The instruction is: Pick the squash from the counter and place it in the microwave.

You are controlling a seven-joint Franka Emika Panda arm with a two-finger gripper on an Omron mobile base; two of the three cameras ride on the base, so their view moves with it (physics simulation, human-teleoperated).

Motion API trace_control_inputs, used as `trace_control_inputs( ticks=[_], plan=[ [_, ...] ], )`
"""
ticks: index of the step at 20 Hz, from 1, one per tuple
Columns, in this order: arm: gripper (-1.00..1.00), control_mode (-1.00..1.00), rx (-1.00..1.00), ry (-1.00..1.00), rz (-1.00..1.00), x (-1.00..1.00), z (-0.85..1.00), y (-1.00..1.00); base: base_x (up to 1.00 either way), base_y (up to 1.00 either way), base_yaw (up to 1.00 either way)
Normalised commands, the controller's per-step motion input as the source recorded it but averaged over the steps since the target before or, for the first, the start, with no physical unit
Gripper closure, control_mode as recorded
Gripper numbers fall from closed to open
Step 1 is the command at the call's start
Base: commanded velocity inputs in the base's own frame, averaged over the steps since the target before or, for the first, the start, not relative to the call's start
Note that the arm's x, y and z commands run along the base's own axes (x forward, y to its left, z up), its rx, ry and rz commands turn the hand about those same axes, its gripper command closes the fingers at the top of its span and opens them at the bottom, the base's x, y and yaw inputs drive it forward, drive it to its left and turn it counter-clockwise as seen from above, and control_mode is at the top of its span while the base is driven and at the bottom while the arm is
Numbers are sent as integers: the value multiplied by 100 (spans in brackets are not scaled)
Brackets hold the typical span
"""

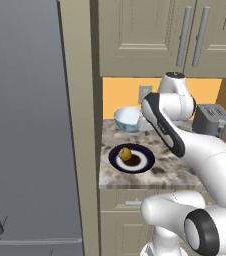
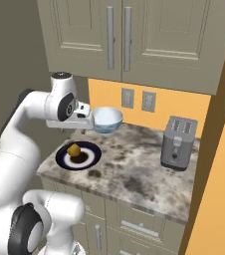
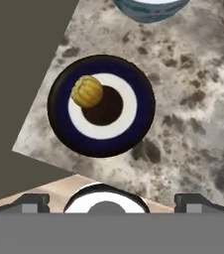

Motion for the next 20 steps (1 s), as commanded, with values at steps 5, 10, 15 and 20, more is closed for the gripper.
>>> trace_control_inputs(
  ticks=[5, 10, 15, 20],
  plan=[
    [-100, -100, -1, 0, 0, 49, -79, 30, 0, 0, 0],
    [-100, -100, 0, 0, 2, 51, -47, 25, 0, 0, 0],
    [-100, -100, 0, 5, 2, 86, -40, 8, 0, 0, 0],
    [-100, -100, 0, 10, 2, 58, -30, 13, 0, 0, 0]
  ],
)
